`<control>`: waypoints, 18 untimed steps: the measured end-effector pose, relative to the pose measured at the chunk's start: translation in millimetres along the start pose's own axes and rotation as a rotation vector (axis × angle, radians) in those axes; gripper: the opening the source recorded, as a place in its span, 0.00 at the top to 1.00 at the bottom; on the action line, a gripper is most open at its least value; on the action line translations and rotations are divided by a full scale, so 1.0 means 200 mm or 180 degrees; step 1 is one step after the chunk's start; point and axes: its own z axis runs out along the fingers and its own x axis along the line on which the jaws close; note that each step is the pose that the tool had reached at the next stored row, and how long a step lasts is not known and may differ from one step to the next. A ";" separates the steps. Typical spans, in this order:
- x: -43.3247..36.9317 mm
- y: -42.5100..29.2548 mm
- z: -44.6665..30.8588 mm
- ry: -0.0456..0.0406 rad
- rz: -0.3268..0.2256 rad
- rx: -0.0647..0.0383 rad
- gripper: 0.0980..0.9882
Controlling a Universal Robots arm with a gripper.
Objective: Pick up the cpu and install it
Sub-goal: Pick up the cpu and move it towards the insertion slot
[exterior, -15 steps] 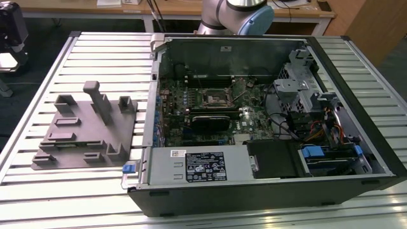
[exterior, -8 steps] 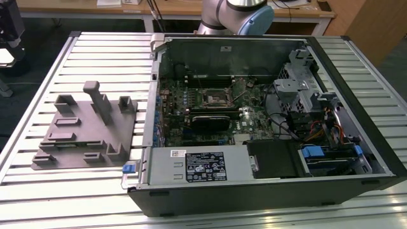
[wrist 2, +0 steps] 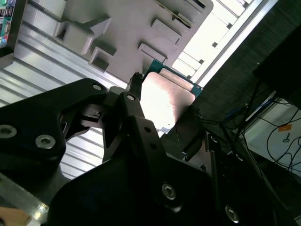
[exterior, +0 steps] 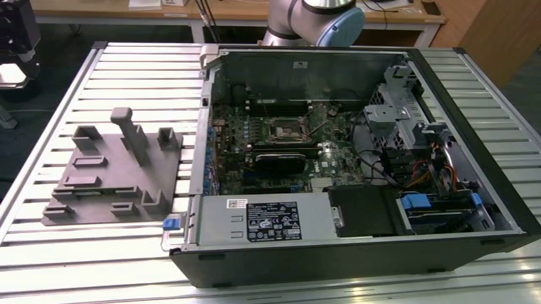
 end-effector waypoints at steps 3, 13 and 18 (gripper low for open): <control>-0.021 -0.001 0.000 0.0000 0.0000 0.0000 0.50; -0.092 -0.003 0.000 0.0002 0.0000 -0.0001 0.50; -0.123 -0.004 -0.001 0.0004 0.0000 -0.0001 0.50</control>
